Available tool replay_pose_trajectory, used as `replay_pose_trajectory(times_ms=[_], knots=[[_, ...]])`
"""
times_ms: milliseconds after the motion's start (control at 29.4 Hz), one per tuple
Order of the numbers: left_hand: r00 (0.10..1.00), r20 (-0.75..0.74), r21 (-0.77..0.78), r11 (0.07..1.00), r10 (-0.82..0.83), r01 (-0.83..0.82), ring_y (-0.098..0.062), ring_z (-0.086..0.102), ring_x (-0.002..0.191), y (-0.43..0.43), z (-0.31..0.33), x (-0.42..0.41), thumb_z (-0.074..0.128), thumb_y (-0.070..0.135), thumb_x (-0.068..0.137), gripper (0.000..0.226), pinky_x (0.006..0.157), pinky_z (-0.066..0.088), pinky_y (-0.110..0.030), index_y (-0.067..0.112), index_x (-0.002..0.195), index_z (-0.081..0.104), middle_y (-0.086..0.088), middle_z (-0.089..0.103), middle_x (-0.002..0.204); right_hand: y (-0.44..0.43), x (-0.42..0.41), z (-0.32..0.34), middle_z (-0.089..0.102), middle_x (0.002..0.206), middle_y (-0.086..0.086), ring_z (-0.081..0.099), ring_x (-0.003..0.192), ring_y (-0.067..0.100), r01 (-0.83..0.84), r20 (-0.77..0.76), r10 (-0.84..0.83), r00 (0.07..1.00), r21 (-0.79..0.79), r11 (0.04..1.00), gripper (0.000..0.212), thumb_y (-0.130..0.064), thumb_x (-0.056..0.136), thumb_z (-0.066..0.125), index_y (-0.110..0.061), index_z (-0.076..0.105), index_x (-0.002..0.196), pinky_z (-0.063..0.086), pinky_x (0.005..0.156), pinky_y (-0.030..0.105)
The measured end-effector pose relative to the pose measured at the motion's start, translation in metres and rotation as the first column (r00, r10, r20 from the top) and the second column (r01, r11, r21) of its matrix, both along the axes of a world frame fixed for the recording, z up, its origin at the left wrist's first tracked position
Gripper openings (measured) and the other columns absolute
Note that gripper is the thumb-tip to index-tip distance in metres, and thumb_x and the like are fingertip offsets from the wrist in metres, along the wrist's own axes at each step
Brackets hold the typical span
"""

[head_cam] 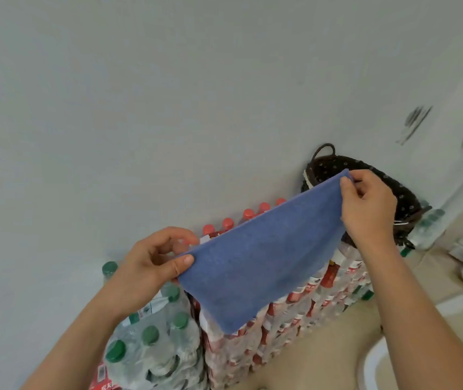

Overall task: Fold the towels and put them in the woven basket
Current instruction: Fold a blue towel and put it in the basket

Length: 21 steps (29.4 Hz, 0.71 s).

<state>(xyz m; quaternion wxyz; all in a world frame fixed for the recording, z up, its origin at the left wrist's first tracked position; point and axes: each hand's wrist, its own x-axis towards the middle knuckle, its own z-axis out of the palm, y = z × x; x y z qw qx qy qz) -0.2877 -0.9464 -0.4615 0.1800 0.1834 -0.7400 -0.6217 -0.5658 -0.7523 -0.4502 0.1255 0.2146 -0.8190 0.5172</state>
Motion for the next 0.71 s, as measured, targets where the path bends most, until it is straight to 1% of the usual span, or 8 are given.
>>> replay_pose_trajectory(times_ms=[102,238,306,374,442,510,612,714], knots=[[0.972,0.056,-0.015,0.973,-0.23,0.231,-0.013,0.057,0.069,0.019,-0.001,0.003,0.064,0.018,0.085,0.014,0.063,0.048,-0.024,0.028,0.088,0.074,-0.003,0.065,0.085,0.011,0.003,0.019,0.061,0.079,-0.003,0.056,0.076,0.019,0.06,-0.058,-0.059,0.997,0.017,0.998,0.013,-0.024,0.096,0.051,-0.018,0.063,0.098,0.039,0.069,0.027],[0.933,0.15,-0.084,0.936,-0.326,0.341,-0.019,0.056,0.063,0.041,-0.017,-0.002,0.053,0.008,0.096,0.032,0.065,0.048,-0.03,0.033,0.095,0.072,-0.019,0.056,0.081,-0.014,-0.004,0.045,0.066,0.09,0.008,0.057,0.085,0.024,0.021,-0.232,-0.004,0.973,0.071,0.997,0.018,-0.021,0.095,0.051,-0.009,0.065,0.098,0.037,0.075,0.027],[0.943,0.175,-0.111,0.946,-0.284,0.305,-0.029,0.053,0.062,0.043,-0.032,-0.004,0.05,0.009,0.097,0.033,0.064,0.048,-0.04,0.035,0.097,0.07,-0.019,0.053,0.076,-0.048,-0.01,0.047,0.065,0.093,0.01,0.057,0.088,0.025,-0.046,-0.284,0.084,0.955,0.139,0.989,0.019,-0.02,0.096,0.05,-0.007,0.064,0.098,0.036,0.075,0.025],[0.96,0.207,-0.099,0.972,-0.189,0.213,-0.031,0.058,0.064,0.04,-0.054,-0.003,0.051,0.011,0.095,0.033,0.067,0.052,-0.043,0.039,0.096,0.069,-0.011,0.057,0.073,-0.092,-0.012,0.034,0.062,0.098,0.011,0.056,0.091,0.024,-0.132,-0.284,0.191,0.94,0.215,0.968,0.02,-0.02,0.097,0.05,-0.008,0.065,0.101,0.032,0.074,0.02],[0.956,0.287,-0.086,0.992,-0.065,0.094,-0.025,0.065,0.066,0.038,-0.08,0.003,0.054,0.008,0.092,0.037,0.071,0.054,-0.039,0.043,0.096,0.068,0.0,0.063,0.071,-0.137,-0.003,0.007,0.055,0.103,0.013,0.053,0.092,0.024,-0.23,-0.256,0.302,0.918,0.276,0.933,0.019,-0.019,0.095,0.054,-0.009,0.068,0.102,0.031,0.075,0.018],[0.924,0.379,-0.069,0.997,0.046,-0.022,-0.017,0.068,0.065,0.038,-0.108,0.012,0.056,0.005,0.089,0.039,0.074,0.056,-0.037,0.042,0.094,0.068,0.005,0.066,0.069,-0.178,0.011,-0.033,0.053,0.103,0.012,0.051,0.096,0.028,-0.282,-0.227,0.384,0.895,0.379,0.881,0.019,-0.021,0.093,0.057,-0.013,0.071,0.101,0.039,0.08,0.027],[0.859,0.489,-0.044,0.988,0.153,-0.15,-0.01,0.068,0.065,0.038,-0.136,0.022,0.056,0.002,0.086,0.038,0.072,0.054,-0.027,0.038,0.097,0.064,0.005,0.067,0.065,-0.223,0.037,-0.087,0.063,0.102,0.009,0.056,0.098,0.031,-0.329,-0.1,0.491,0.866,0.624,0.709,0.023,-0.029,0.096,0.05,-0.019,0.071,0.099,0.044,0.074,0.035],[0.837,0.522,0.001,0.981,0.164,-0.193,-0.006,0.066,0.064,0.04,-0.146,0.027,0.056,0.001,0.086,0.041,0.071,0.052,-0.02,0.04,0.097,0.06,0.009,0.064,0.062,-0.247,0.057,-0.122,0.068,0.09,0.008,0.061,0.083,0.03,-0.52,0.089,0.616,0.783,0.637,0.569,0.027,-0.025,0.099,0.043,-0.013,0.066,0.09,0.043,0.064,0.035]])
